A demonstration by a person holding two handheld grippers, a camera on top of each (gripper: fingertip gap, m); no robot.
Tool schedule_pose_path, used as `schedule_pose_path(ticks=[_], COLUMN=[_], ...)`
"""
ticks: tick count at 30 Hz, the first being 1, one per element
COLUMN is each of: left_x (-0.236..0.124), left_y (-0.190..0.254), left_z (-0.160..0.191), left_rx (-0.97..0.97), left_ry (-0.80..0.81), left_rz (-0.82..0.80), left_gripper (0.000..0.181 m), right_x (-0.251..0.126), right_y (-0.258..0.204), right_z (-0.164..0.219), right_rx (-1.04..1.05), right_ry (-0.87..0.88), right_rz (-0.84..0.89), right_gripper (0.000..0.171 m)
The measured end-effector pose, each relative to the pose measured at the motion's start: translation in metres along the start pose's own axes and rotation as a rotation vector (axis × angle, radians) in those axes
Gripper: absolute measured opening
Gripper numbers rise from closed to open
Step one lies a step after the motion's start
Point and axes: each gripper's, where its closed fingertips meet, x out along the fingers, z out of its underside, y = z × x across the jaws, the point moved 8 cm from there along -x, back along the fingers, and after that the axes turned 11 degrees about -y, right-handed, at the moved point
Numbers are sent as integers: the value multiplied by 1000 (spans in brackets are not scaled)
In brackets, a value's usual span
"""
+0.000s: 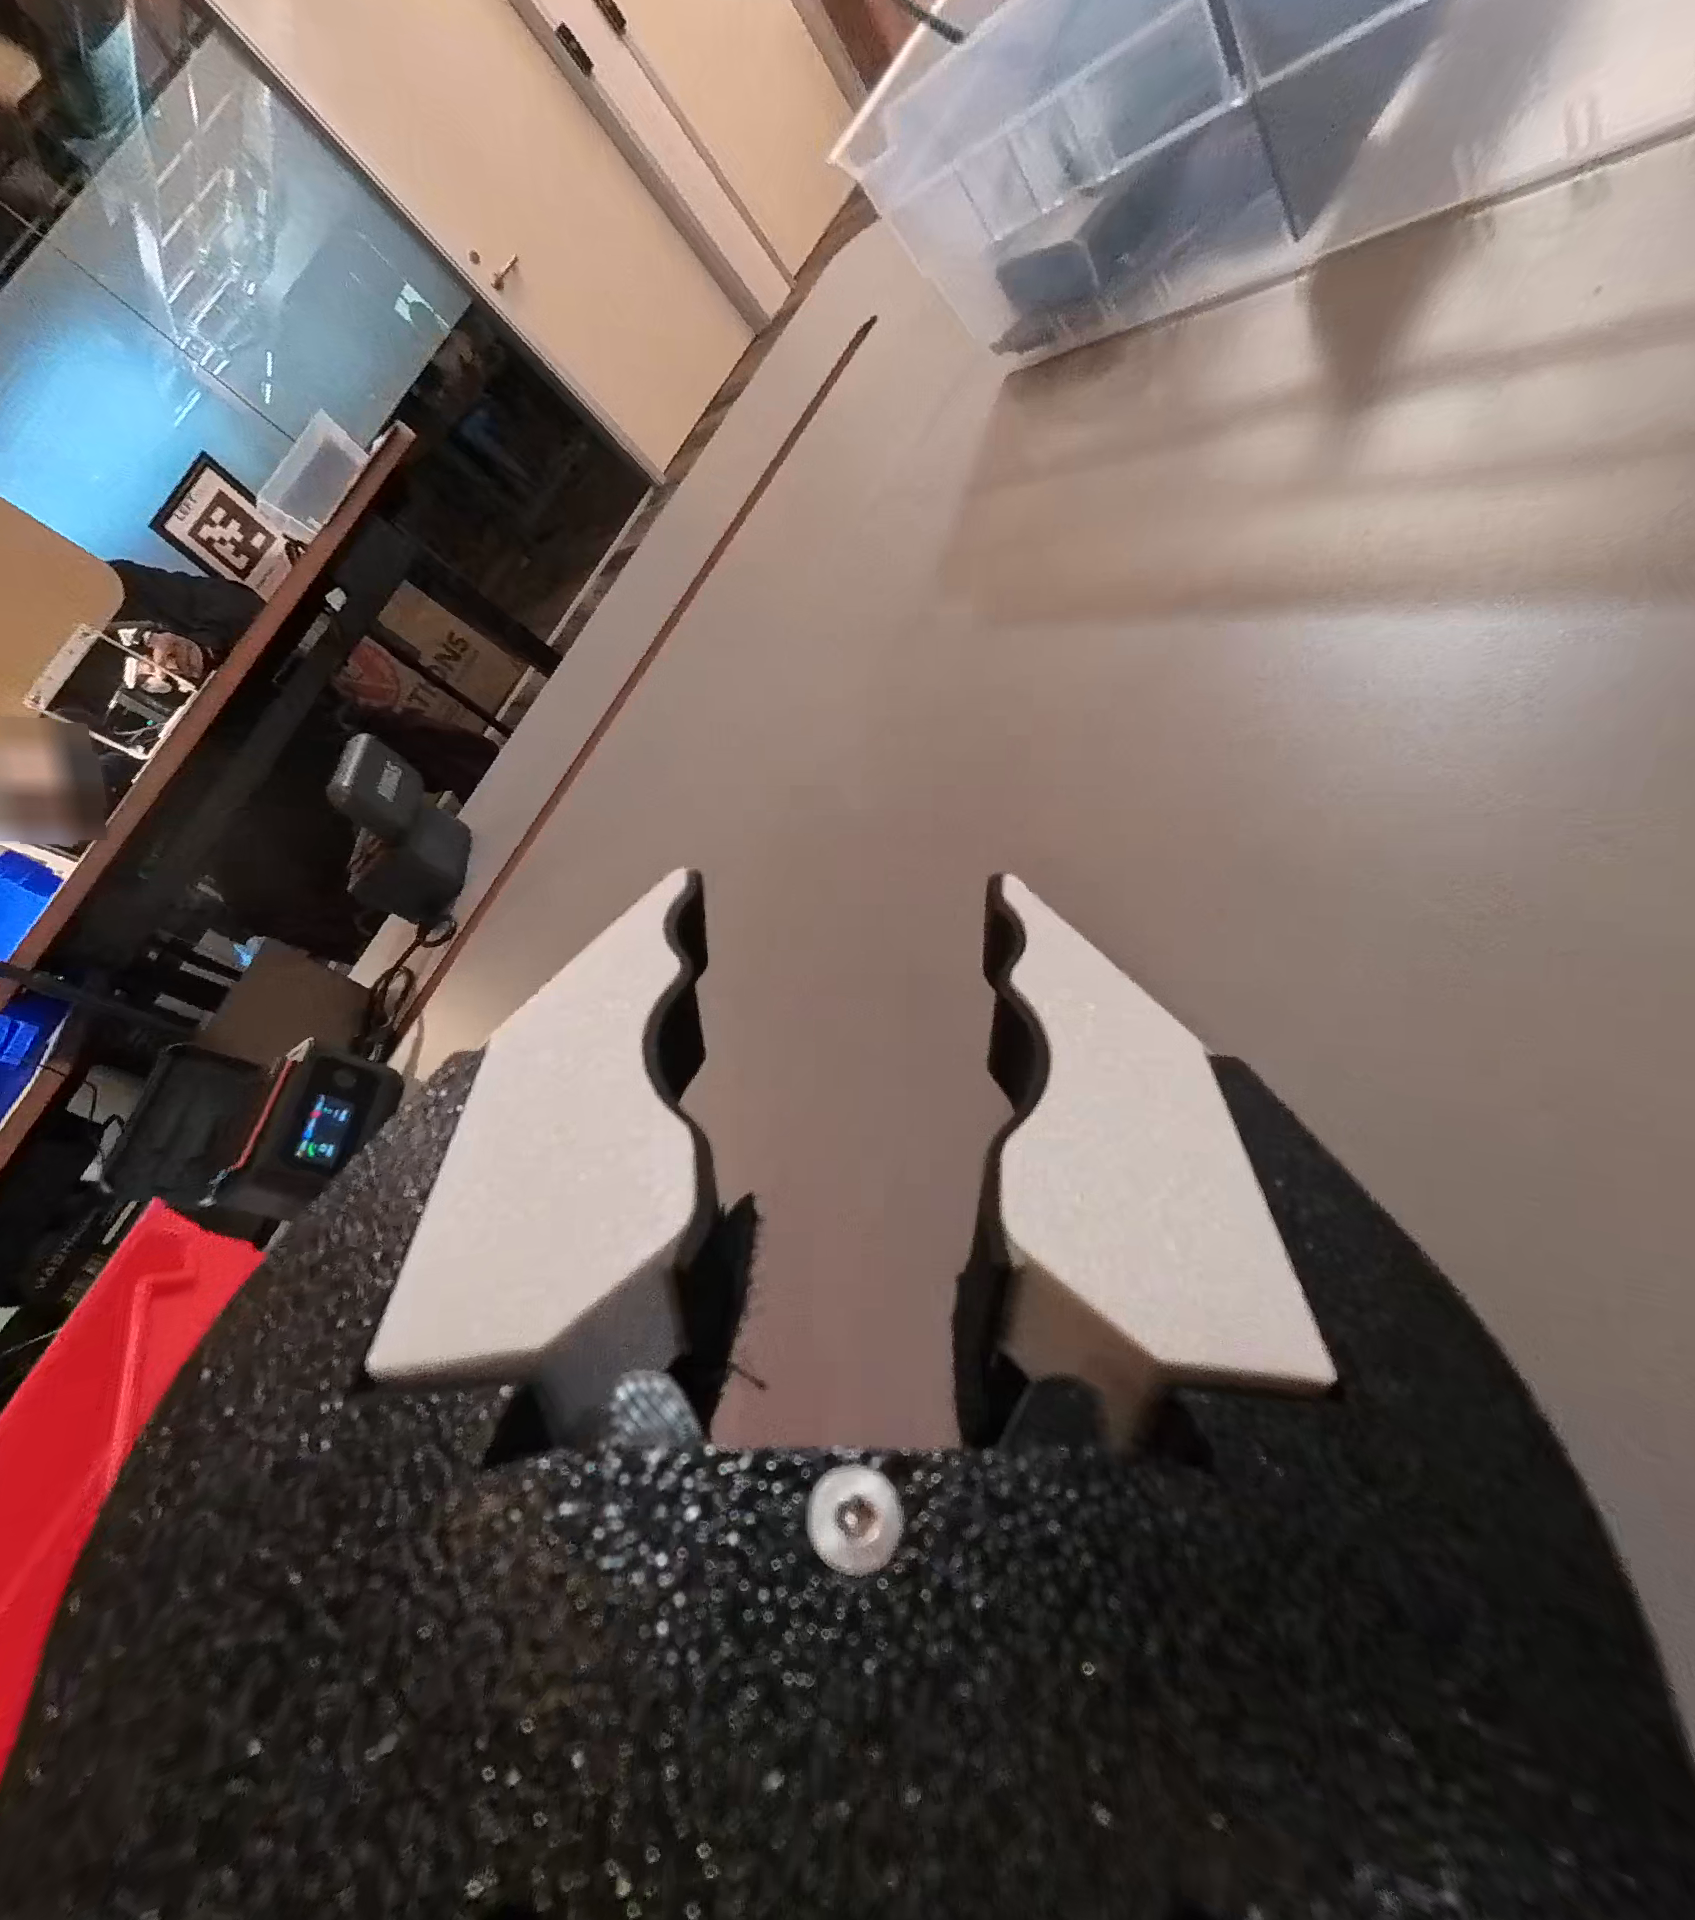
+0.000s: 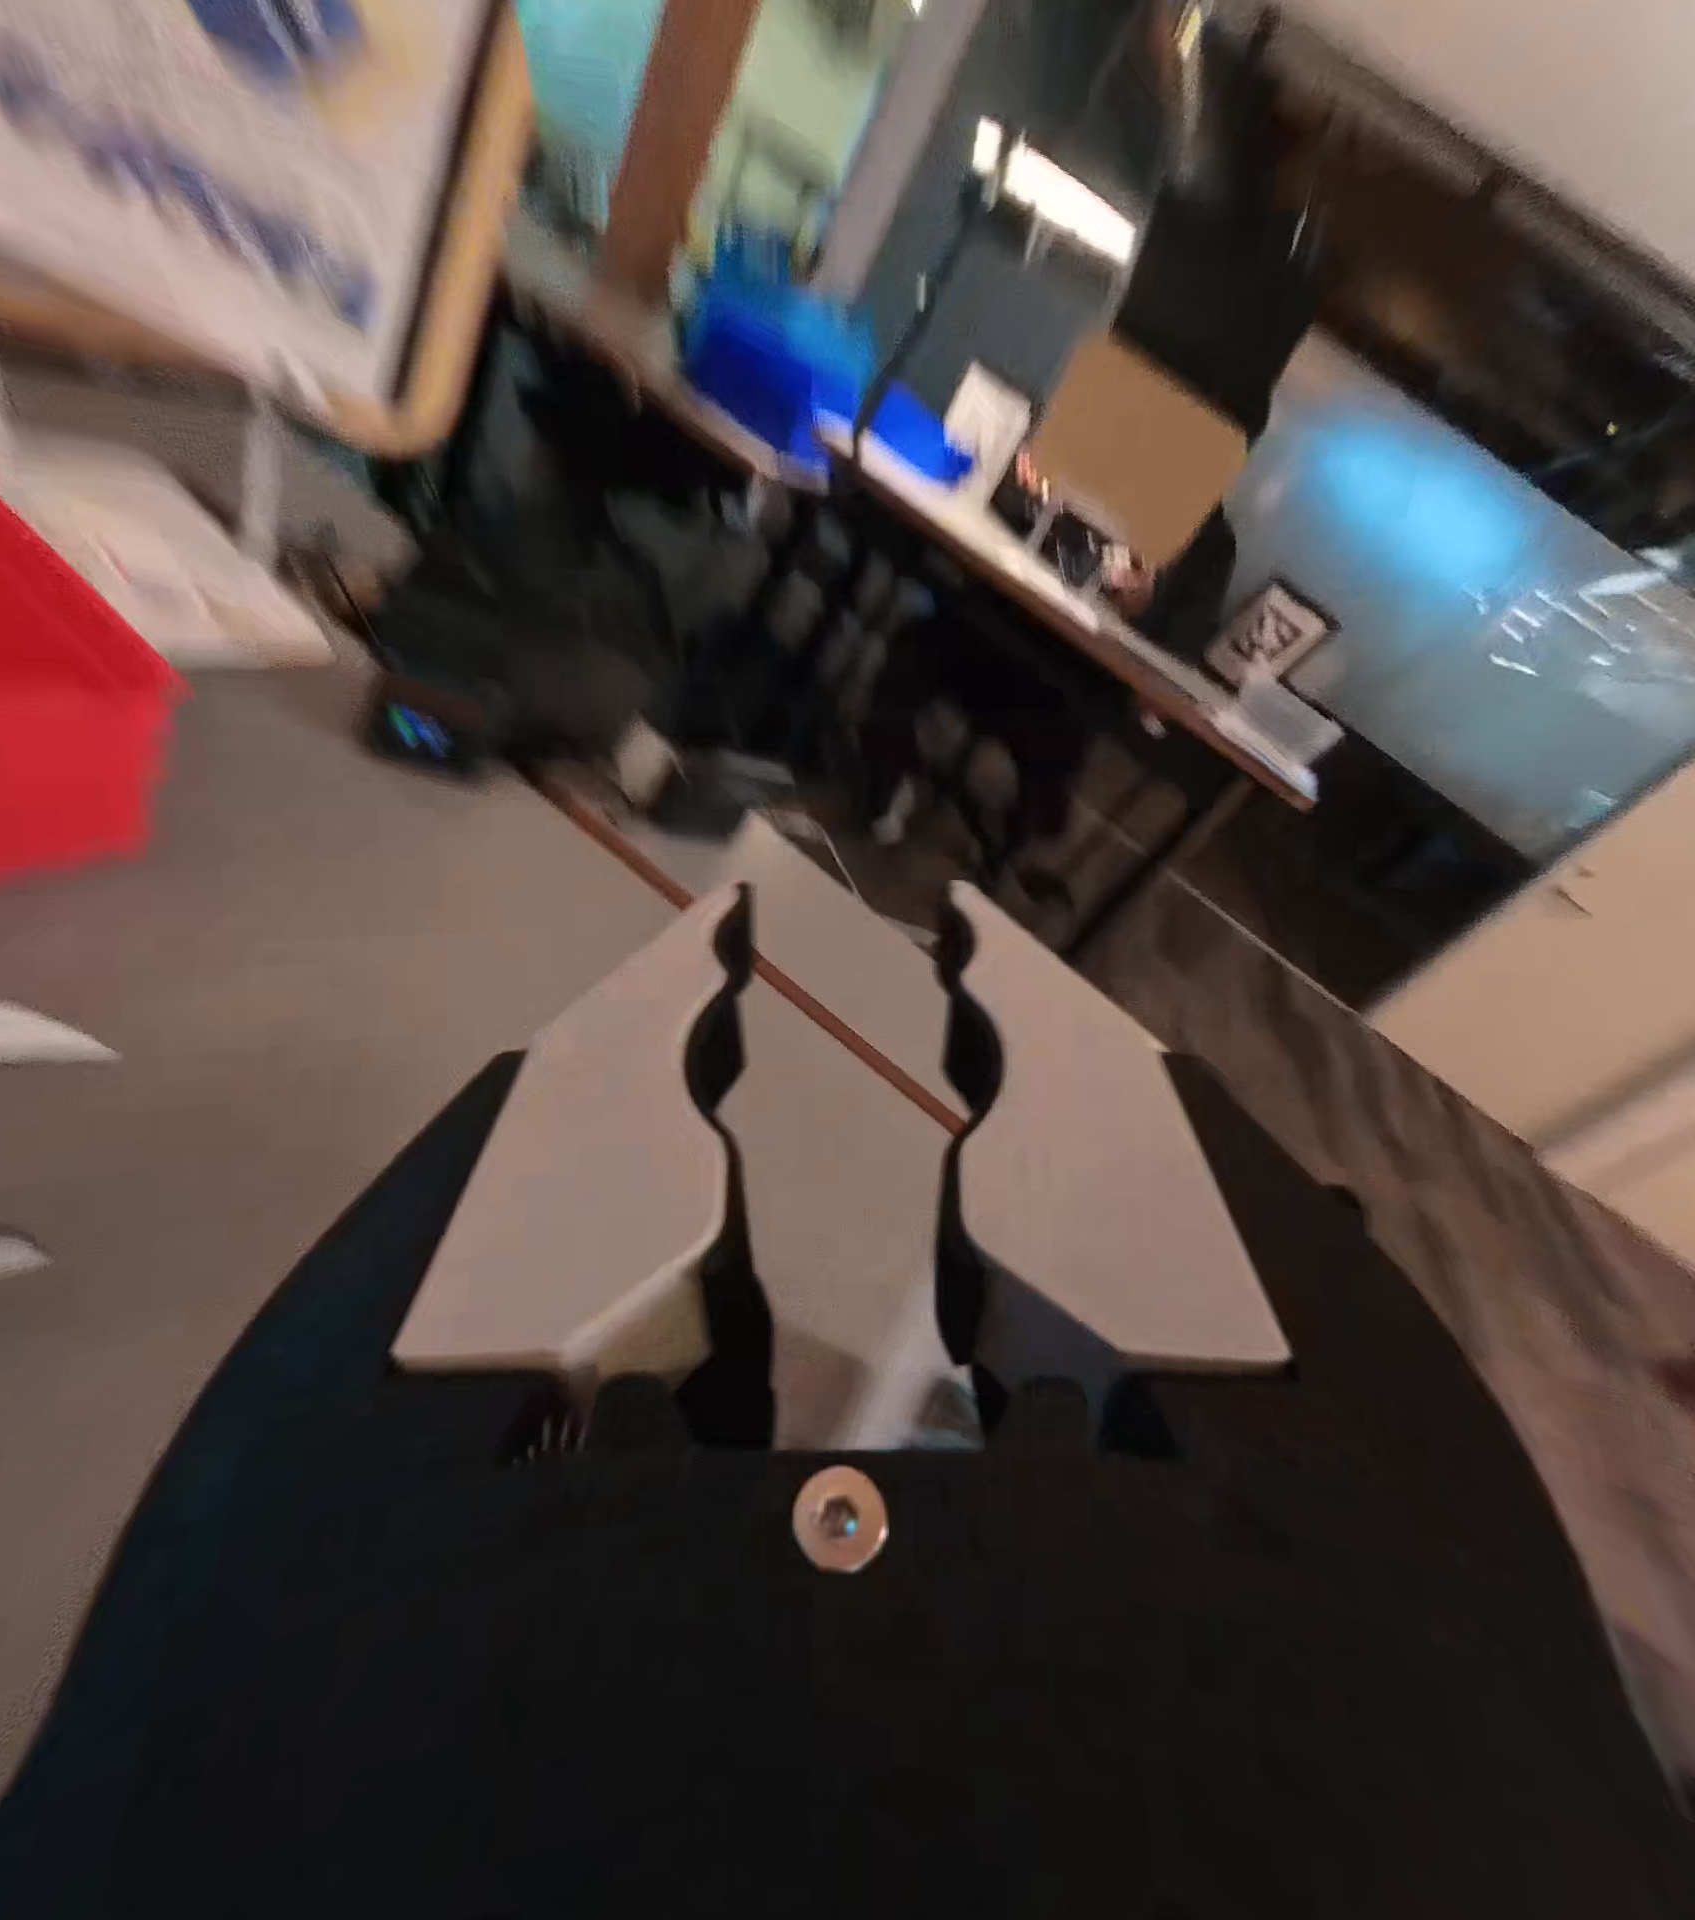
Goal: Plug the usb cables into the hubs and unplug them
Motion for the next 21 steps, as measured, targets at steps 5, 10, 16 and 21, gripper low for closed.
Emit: schedule_pose_path(ticks=[5,10,16,21], left_x=[-5,-6,-12,-76], left_y=[-6,-7,-7,-26], left_z=[2,4,-10,-87], left_rx=[-58,-84,-170,-181], left_ry=[33,42,70,134], left_rz=[-7,3,61,261], left_gripper=[53,54,59,75], right_x=[62,103,99,97], right_y=[-86,-122,-140,-141], right_z=[64,110,107,108], right_rx=[217,-27,-128,-112], right_ry=[194,155,198,207], right_rz=[33,149,58,23], right_gripper=[22,22,23,22])
